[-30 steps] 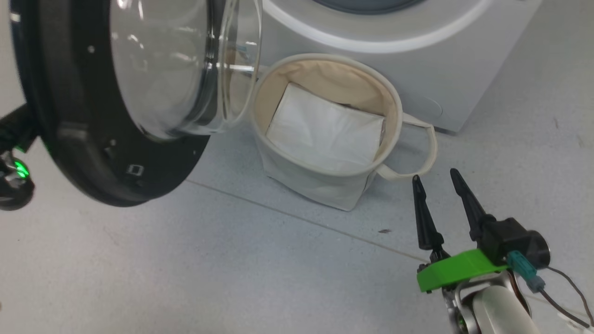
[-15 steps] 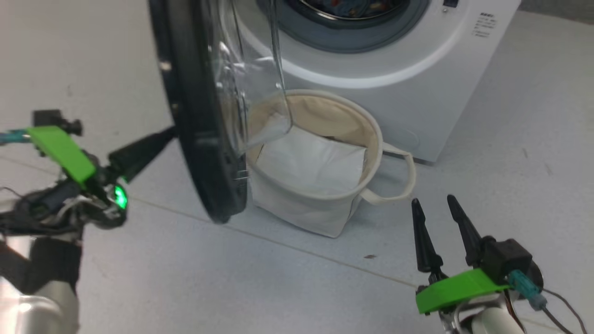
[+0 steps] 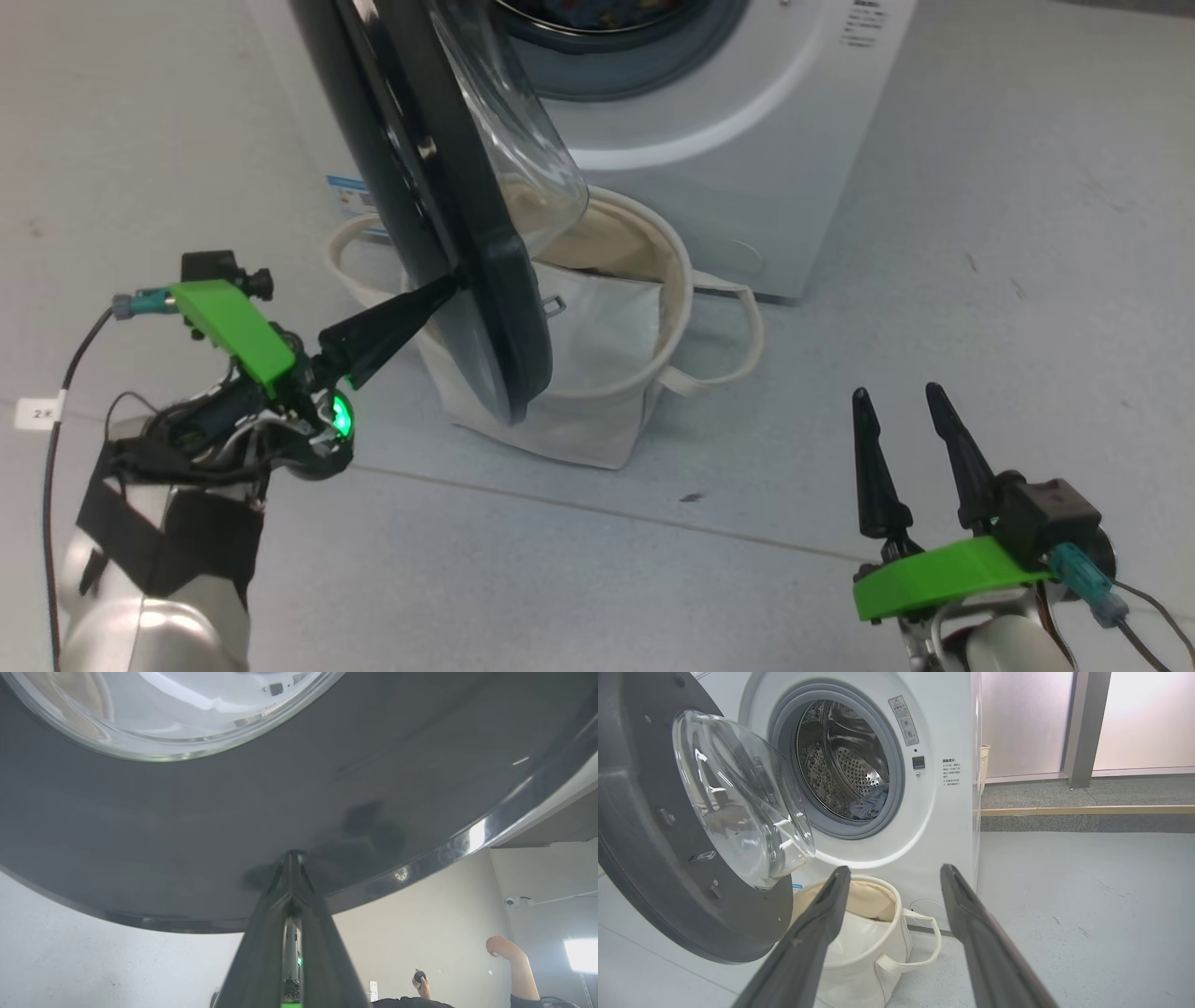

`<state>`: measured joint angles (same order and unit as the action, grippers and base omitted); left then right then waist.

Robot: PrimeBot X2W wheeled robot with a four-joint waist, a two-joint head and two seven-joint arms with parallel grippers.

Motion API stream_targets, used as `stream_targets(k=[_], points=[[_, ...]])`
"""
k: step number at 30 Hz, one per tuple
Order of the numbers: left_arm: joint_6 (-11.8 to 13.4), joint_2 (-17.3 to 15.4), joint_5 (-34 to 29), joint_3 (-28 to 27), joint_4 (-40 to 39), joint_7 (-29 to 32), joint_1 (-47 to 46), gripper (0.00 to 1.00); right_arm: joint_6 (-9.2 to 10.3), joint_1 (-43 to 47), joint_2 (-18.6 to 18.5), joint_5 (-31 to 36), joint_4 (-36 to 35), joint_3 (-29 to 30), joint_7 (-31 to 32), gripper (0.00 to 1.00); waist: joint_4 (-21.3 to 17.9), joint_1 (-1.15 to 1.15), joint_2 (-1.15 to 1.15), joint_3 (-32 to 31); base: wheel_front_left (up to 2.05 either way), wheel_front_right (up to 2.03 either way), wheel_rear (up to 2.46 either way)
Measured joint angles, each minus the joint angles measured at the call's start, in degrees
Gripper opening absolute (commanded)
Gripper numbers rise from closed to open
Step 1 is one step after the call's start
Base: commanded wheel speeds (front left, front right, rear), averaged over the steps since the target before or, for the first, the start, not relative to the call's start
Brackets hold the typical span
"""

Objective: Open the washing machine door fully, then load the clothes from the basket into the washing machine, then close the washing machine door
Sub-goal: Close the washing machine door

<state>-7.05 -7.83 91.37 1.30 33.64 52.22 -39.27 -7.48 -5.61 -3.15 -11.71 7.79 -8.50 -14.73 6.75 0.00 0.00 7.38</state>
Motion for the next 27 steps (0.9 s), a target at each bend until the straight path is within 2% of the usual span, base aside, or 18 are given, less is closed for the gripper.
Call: stream_targets(k=[4,18,24,27], points=[[0.0,1.3,0.0,0.3,0.7,-0.9,-0.6,0.0,0.0,0.0,0.0,0.0,-0.4,-0.2,0.0,1.0,-2.5,0.0,0.0,1.0,0.0,0.0,0.0],[0.0,2.6,-2.5,-0.3,1.3,-7.0,-5.5,0.0,0.0,-2.5,0.1,0.3,-5.1,-1.9,0.0,1.0,-10.6,0.0,0.0,6.0,0.0,0.0,0.0],[0.0,2.5,-2.7,0.1,1.3,-6.9,-5.0,0.0,0.0,-2.5,0.1,0.1,-5.6,-1.7,0.0,1.0,-11.6,0.0,0.0,6.6,0.0,0.0,0.0],[0.0,1.5,-5.4,0.8,-1.9,-8.9,-2.9,0.0,0.0,-2.5,0.1,-0.2,-6.0,-1.5,0.0,1.0,-10.9,0.0,0.0,5.8,0.0,0.0,0.0]])
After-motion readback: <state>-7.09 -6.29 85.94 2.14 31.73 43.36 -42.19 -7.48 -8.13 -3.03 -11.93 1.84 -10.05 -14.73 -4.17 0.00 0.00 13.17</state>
